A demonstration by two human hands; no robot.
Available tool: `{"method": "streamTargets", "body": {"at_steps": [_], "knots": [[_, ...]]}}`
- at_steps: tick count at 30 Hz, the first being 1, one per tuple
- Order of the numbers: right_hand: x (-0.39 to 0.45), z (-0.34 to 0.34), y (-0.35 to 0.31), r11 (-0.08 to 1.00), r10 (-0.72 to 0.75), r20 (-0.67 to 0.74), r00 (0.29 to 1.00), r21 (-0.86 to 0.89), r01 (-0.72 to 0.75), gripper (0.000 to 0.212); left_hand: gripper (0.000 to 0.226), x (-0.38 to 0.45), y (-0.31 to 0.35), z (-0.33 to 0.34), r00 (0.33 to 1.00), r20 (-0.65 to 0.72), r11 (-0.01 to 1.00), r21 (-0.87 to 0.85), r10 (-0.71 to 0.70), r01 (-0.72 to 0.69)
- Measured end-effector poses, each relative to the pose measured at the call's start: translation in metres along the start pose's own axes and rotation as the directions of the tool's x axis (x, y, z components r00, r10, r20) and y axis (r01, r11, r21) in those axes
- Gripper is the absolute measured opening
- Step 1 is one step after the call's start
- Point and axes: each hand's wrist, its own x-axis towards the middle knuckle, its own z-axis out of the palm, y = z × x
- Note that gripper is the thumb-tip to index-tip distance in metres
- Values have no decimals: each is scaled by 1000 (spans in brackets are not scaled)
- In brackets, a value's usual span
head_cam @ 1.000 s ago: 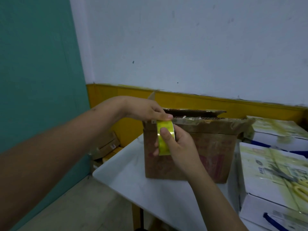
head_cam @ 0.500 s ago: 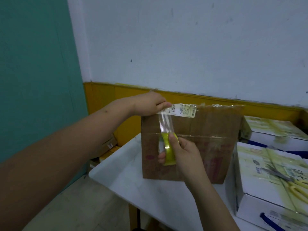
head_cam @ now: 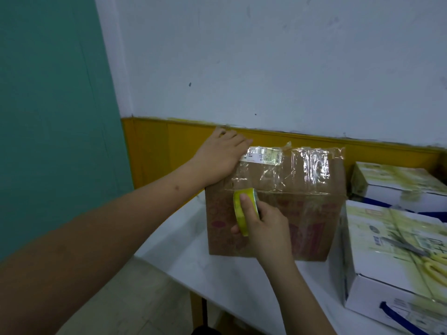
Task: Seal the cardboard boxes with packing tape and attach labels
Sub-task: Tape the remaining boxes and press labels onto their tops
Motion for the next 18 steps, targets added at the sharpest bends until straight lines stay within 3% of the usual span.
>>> {"method": "streamTargets", "body": {"at_steps": [3,8,10,13,15,18], "knots": [[-3,-3,5,996,-55,54,997,74,51,41,58,-6,3,-3,996,82,1000,-13,-18,19],[-5,3,17,979,-35,133,990,204,7,55,85,-16,17,-11,966,247,996,78,-69,51],[-3,5,19,978,-51,127,991,205,24,63,84,-17,20,-7,965,252,989,142,-77,41],[-2,6,19,985,-41,173,984,173,10,57,76,-21,28,-3,953,289,987,157,-87,42],[-4,5,20,993,-4,198,980,117,-19,56,68,-22,32,0,915,399,995,89,-68,35],[-7,2,21,957,100,242,965,241,-159,53,65,-21,29,-2,862,504,995,-42,-56,89]]}}
